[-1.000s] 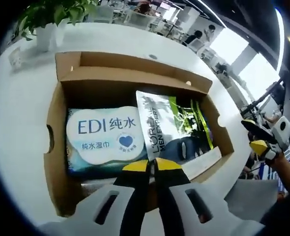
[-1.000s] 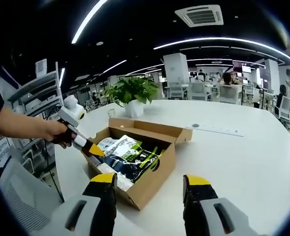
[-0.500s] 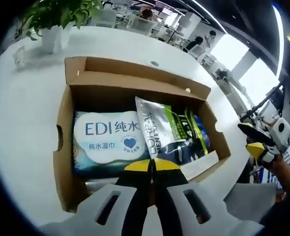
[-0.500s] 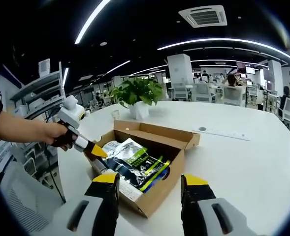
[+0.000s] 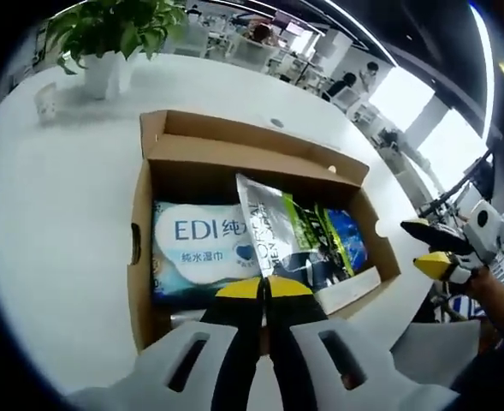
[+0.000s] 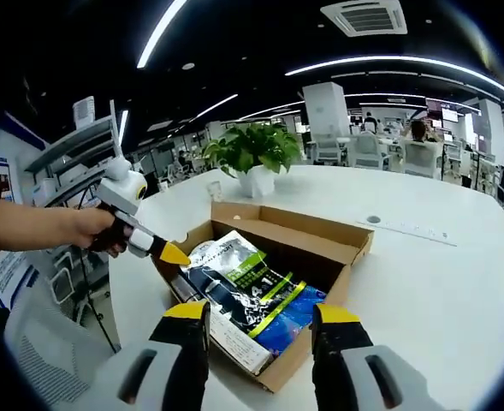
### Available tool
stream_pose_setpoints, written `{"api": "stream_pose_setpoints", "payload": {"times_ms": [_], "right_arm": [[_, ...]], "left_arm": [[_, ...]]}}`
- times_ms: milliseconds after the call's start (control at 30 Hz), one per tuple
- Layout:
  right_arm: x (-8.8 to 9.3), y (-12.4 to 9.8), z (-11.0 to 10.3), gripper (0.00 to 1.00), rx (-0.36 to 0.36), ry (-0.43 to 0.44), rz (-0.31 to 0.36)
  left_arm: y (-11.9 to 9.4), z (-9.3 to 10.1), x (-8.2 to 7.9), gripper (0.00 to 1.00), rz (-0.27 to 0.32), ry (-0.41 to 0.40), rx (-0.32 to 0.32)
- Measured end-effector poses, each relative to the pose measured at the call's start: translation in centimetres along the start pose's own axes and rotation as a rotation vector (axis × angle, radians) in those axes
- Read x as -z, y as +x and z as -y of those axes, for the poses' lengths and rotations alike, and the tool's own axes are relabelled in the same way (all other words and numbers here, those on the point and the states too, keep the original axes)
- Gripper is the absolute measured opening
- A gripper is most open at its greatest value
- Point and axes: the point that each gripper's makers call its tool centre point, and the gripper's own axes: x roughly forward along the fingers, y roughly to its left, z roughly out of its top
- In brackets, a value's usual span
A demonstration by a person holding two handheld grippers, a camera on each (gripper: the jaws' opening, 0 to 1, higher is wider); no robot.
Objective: Operate the shoe box by opening the lid, removing the specified soft item, and placing it in the target area until the item is outside and the box remains undamaged.
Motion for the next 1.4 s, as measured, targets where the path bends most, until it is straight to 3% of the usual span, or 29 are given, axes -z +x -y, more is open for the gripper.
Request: {"api": "stream_pose_setpoints", "payload": {"times_ms": [700, 967, 1400], "right_arm": [[0.4, 4.5, -0.6, 0.4, -0.023, 0.018, -0.069], [0.4, 5.9, 0.0, 0.39, -0.017, 0.049, -0.086], [0.4, 8.3, -0.1, 0.33, -0.031, 0.028, -0.12]], "left_arm": [[-1.1, -3.2, -0.5, 0.0, 0.032, -0.031, -0.068], [-1.1, -3.7, -0.5, 0.0, 0.036, -0.035, -0.081], [-1.0, -4.0, -0.3, 0.0, 0.027, 0.011, -0.1]]}}
